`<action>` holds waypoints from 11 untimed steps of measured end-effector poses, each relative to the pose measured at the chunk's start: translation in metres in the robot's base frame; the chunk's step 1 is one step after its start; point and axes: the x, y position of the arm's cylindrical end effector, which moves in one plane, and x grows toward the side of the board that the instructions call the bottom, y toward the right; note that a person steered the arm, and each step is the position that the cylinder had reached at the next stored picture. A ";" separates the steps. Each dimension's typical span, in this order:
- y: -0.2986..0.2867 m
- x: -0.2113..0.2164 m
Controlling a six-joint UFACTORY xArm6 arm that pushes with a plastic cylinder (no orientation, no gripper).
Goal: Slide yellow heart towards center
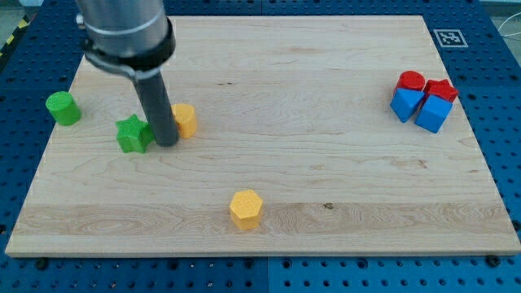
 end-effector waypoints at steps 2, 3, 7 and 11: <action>0.008 0.041; -0.004 0.026; -0.016 -0.059; 0.023 0.050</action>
